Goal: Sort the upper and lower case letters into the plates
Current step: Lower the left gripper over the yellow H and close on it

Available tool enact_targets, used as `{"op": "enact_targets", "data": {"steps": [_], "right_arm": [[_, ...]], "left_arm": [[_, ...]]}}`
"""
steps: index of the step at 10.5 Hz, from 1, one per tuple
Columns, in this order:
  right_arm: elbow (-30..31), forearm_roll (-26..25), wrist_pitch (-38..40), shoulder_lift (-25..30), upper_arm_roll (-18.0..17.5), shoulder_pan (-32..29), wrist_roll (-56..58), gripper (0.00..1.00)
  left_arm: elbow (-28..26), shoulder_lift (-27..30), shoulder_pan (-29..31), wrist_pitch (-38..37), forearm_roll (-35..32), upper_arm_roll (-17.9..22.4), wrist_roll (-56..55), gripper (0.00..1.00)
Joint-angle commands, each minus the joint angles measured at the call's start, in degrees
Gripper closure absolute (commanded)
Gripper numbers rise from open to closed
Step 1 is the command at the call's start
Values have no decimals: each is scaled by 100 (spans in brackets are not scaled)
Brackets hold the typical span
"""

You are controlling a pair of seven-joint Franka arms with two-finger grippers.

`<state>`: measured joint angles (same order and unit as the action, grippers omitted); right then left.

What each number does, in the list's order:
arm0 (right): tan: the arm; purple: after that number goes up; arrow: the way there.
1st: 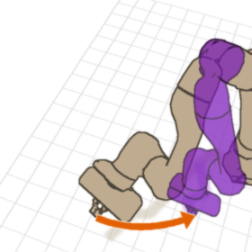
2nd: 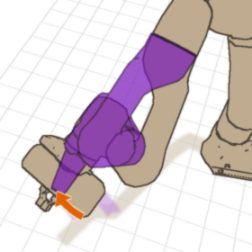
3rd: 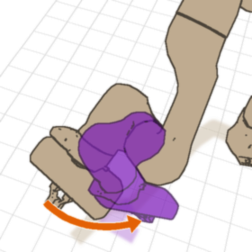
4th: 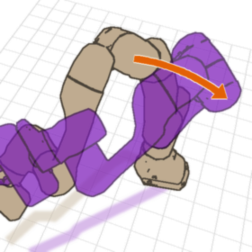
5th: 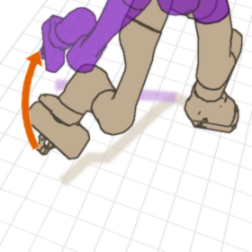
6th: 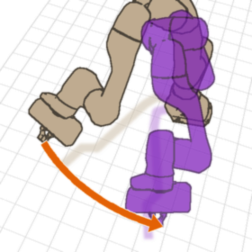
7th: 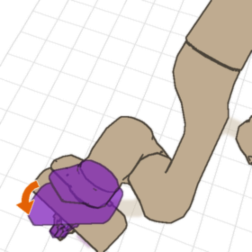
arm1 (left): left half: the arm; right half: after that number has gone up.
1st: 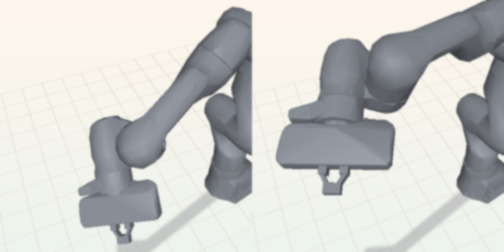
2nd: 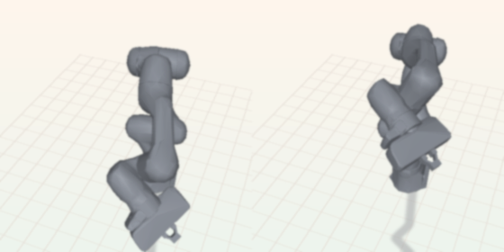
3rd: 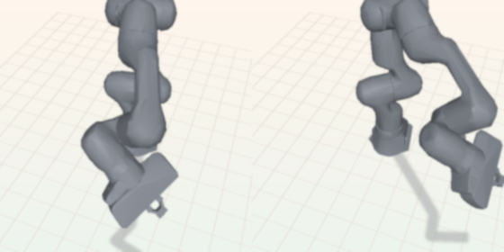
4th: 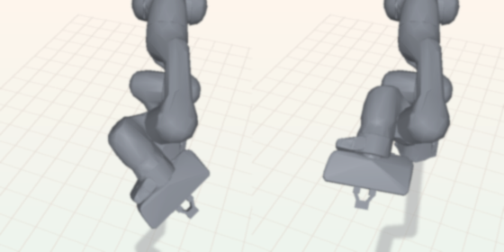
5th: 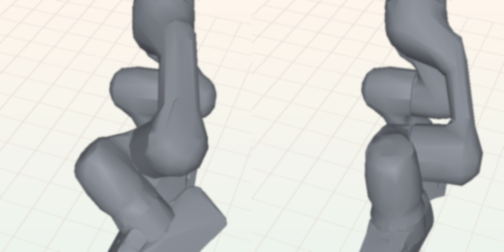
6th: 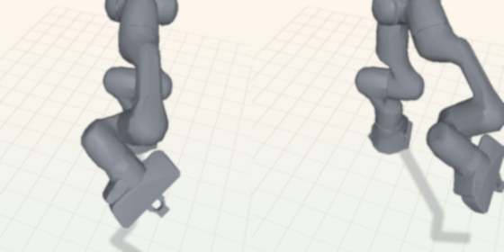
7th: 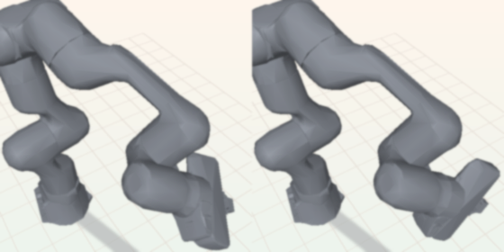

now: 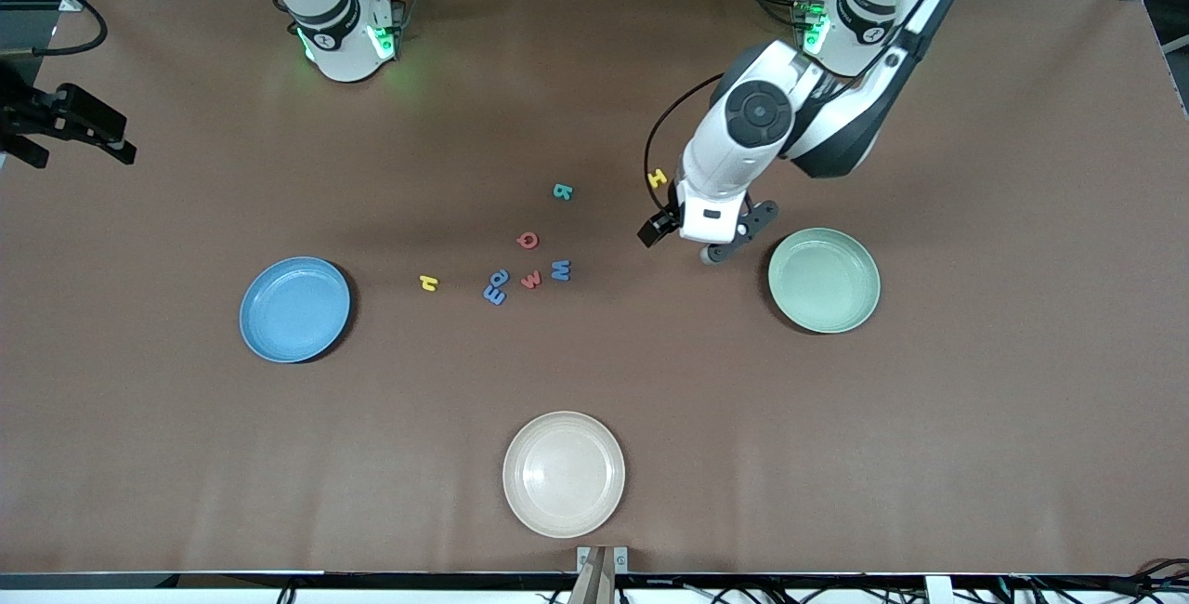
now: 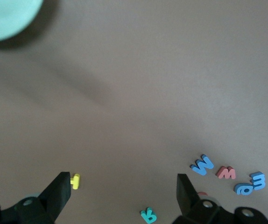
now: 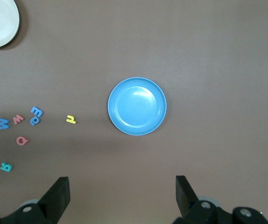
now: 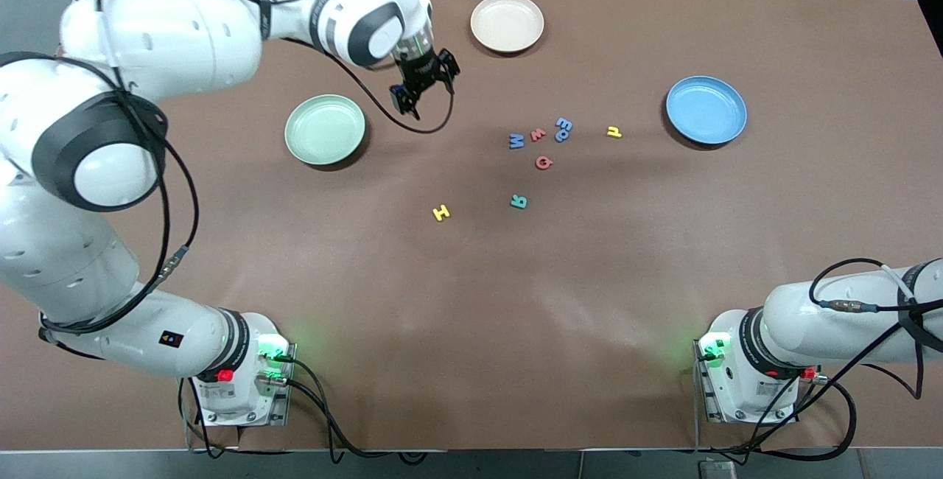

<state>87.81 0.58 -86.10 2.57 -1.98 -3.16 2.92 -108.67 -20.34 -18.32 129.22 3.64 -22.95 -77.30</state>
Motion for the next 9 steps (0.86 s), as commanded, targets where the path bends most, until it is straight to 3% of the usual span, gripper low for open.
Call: {"op": "enact_targets", "data": {"steps": [1,3,7,9], "right_arm": [[-36,100,67,24,-30,-45,15,0],[-45,100,49,15,-30,-45,6,0],[-36,91,58,15,-30,-53,15,0],[-45,91,49,6,-30,-53,15,0]], "left_arm": [[-93,-144,-320,165,32,19,-311,0],[-110,-443,-497,235,-21,19,-530,0],[-987,-488,-471,762,-239,28,-619,0],[-1068,-488,-497,763,-267,19,-646,0]]}}
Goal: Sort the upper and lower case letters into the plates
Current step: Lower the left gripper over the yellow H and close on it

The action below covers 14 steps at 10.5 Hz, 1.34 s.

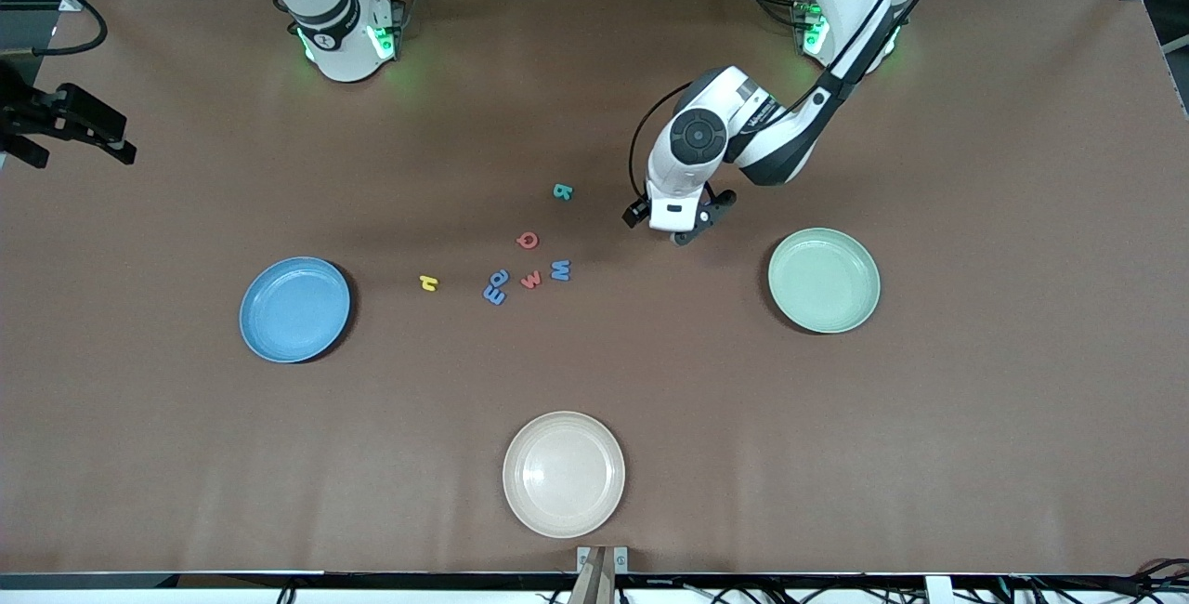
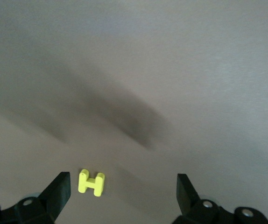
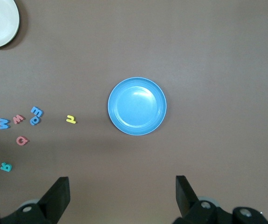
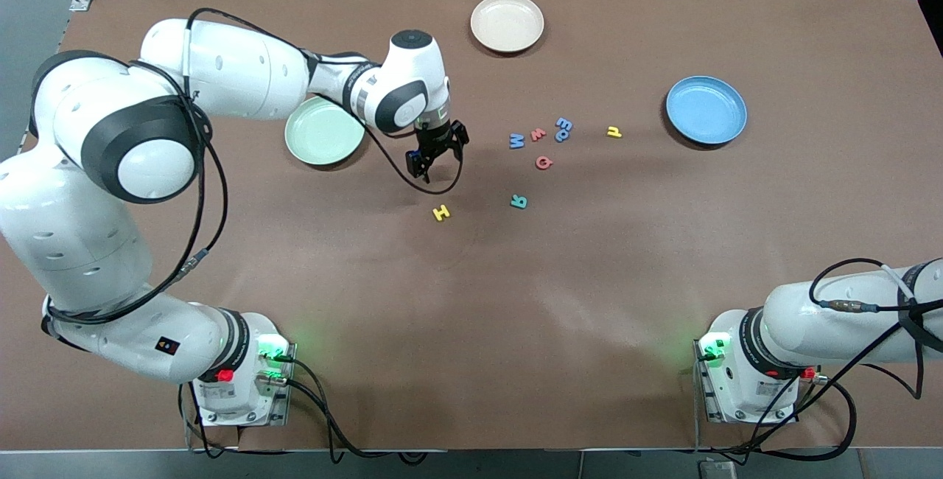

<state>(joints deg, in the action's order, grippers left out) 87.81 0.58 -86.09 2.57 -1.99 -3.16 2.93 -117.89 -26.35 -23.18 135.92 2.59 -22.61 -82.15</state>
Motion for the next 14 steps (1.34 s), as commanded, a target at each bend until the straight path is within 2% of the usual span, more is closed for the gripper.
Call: {"op": "enact_targets", "data": {"steps": [1,14], "right_arm": [[-45,91,48,6,-29,-54,15,0],[-45,91,30,6,-29,-54,6,0]], "left_arm": [[-172,95,-11,92,-180,-15,-239,0],[-278,42,-108,171,-206,-15,-275,0]]}}
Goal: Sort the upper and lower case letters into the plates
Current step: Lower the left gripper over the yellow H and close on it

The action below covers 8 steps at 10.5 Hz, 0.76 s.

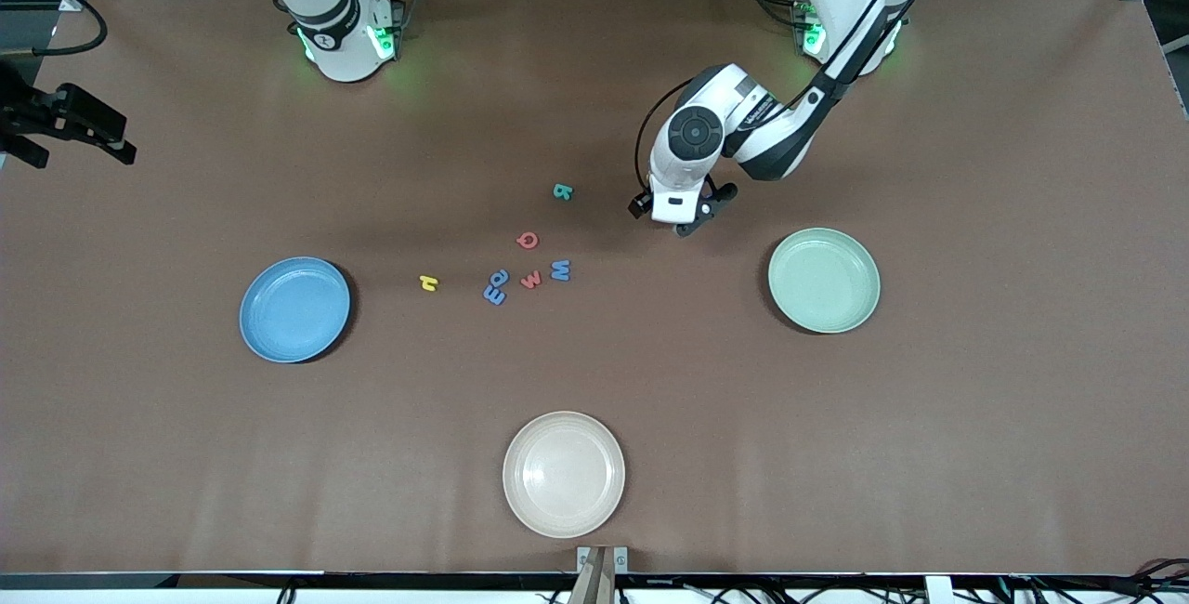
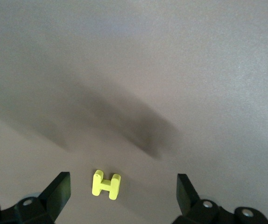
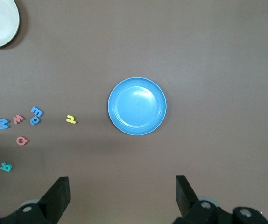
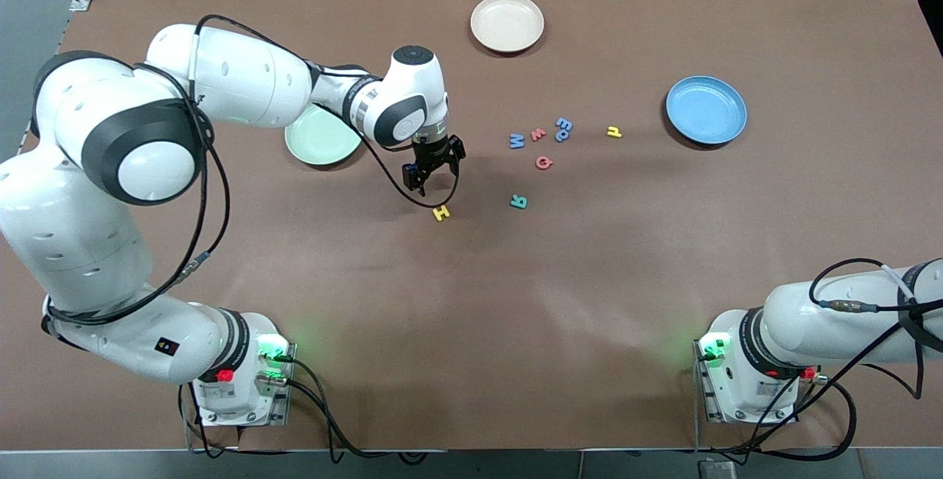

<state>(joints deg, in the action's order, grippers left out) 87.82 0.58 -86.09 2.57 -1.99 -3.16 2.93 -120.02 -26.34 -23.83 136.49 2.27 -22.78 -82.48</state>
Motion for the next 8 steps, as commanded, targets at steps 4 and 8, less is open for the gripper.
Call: {"op": "enact_targets", "data": {"steps": [4,8], "right_arm": [[-28,82,-4,-11,-29,-71,15,0],[-28,73,-5,-11,-21,-71,15,0]], "left_arm": [[-83,24,-52,141,-183,2,-321,0],[-144,-81,-270,150,-183,2,-435,0]]}}
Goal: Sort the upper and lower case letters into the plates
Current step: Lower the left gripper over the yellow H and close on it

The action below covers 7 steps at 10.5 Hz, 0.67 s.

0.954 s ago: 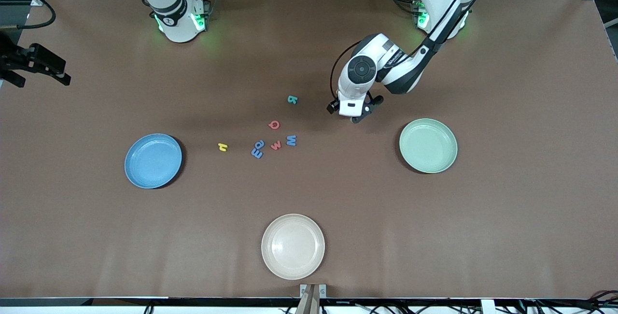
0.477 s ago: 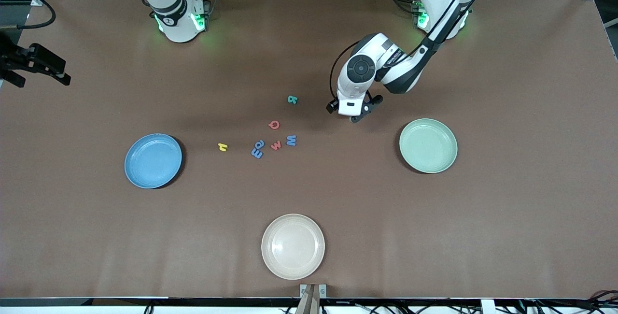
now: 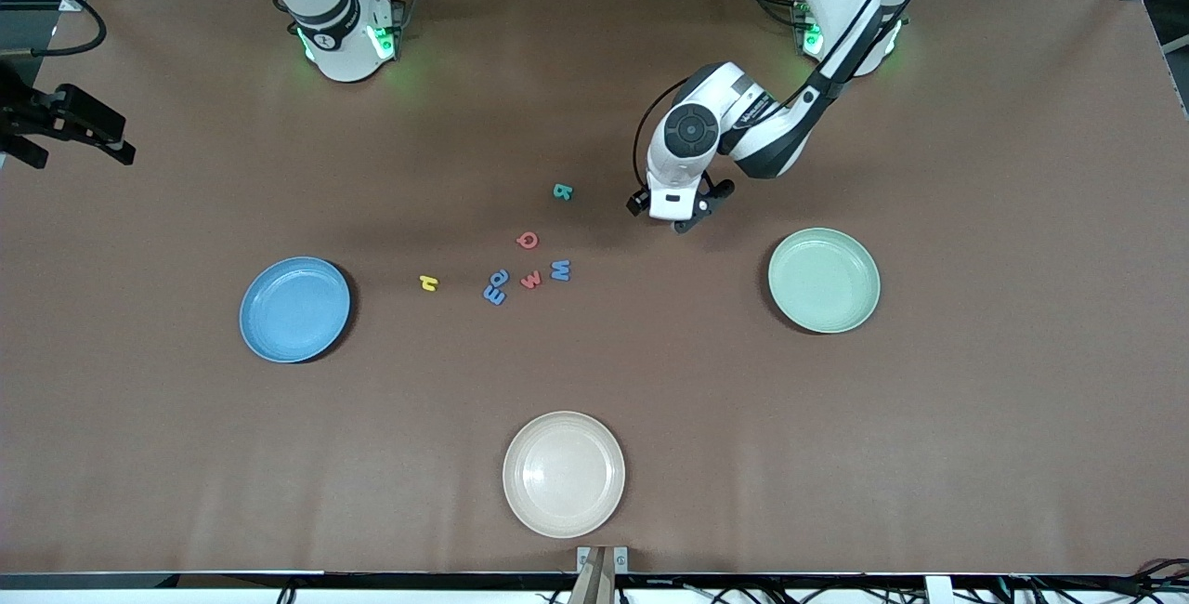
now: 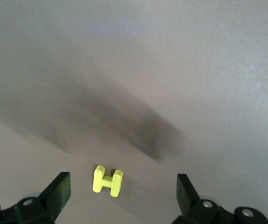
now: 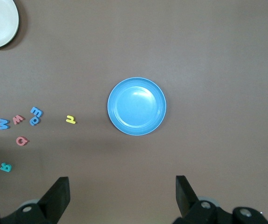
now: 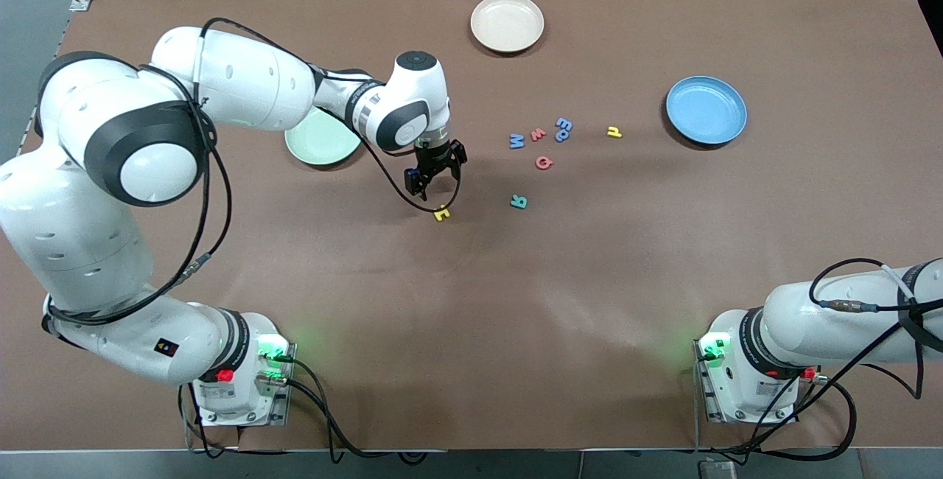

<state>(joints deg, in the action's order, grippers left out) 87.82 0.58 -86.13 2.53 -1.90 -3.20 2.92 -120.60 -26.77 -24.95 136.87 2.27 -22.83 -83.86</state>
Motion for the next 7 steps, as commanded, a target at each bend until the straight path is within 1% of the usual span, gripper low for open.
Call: {"op": "enact_targets", "data": {"steps": [1,3,4,6,7], "right_arm": [[-28,73,9,-7,-30,-67,6,0],[-28,73,9,-7,-30,-67,15,0],[-28,73,9,-7,-30,-67,15,0],[-28,65,9,-7,-30,-67,15,0],[-28,65,9,-7,-30,-67,15,0]], "left_arm": [[-138,-48,-202,111,-183,-2,-307,0],[-279,-21,-220,120,-191,-20,-307,0],[-332,-47,-229,251,-192,-28,-307,0],[-612,-74,-221,629,-270,-37,-307,0],[-631,-65,-212,630,-271,-37,-316,0]]}}
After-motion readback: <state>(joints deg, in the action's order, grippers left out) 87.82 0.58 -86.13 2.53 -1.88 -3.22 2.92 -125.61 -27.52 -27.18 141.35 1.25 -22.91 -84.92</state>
